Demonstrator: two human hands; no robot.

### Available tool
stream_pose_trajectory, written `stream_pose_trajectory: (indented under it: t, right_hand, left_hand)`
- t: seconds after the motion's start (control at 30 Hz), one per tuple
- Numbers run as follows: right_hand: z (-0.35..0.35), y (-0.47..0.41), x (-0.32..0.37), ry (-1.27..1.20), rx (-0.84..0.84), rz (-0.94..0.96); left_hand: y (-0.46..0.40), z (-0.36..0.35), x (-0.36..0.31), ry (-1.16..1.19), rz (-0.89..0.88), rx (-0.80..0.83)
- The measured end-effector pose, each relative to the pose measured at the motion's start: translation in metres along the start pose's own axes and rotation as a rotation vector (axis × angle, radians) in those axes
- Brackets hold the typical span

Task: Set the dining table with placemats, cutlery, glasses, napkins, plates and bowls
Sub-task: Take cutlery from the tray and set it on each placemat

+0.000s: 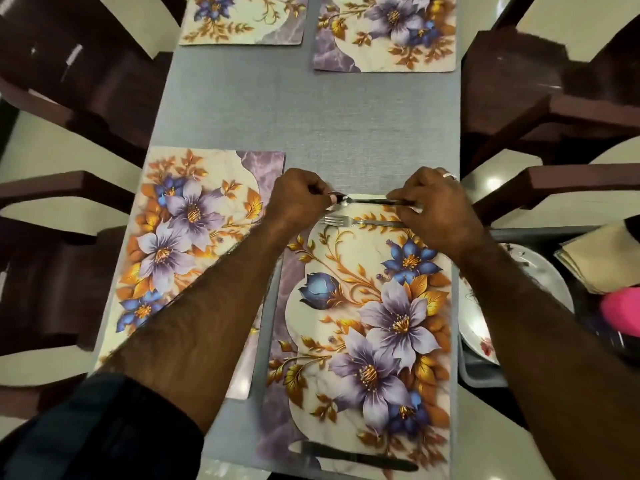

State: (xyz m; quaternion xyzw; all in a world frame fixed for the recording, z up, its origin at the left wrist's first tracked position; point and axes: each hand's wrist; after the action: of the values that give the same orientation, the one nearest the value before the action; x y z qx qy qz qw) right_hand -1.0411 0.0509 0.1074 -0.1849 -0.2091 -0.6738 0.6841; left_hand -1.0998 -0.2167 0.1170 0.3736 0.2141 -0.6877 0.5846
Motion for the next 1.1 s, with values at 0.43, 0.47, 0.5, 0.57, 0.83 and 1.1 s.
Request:
stream_pose_trajectory:
  t: [0.43, 0.47, 0.5, 0.57, 0.83, 1.1]
  right_hand:
    - [0.011, 0.007, -0.005, -0.007, 0.031, -0.102]
    - [0.011, 0.007, -0.005, -0.004, 0.037, -0.113]
    - [0.012, 0.008, -0.005, 0.001, 0.041, -0.122]
    - [0.013, 0.008, -0.002, 0.015, 0.039, -0.137]
    - [0.046, 0.021, -0.01, -0.084, -0.024, -0.222]
    - [0.111, 0.131, -0.132, -0.16, -0.2, -0.621]
  left_hand:
    - [0.002, -0.003, -0.011, -0.057, 0.029, -0.019]
    - [0.002, -0.003, -0.012, -0.059, 0.039, -0.018]
    - [0.002, -0.002, -0.013, -0.058, 0.046, -0.019]
    - [0.002, -0.002, -0.015, -0.057, 0.058, -0.022]
    - [0.006, 0.012, -0.044, -0.13, 0.038, -0.262]
    - [0.035, -0.119, -0.154, -0.141, -0.465, -0.122]
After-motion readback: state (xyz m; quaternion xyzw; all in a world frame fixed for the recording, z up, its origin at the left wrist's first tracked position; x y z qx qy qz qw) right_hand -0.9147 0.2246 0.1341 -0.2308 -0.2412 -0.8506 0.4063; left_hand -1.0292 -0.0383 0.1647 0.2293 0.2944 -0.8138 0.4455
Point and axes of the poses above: each hand's wrist, its own y-axis away from the middle knuckle, its own z-axis out of the back of the hand, x = y × z, and after that the axes turned 11 degrees about -z, right-handed
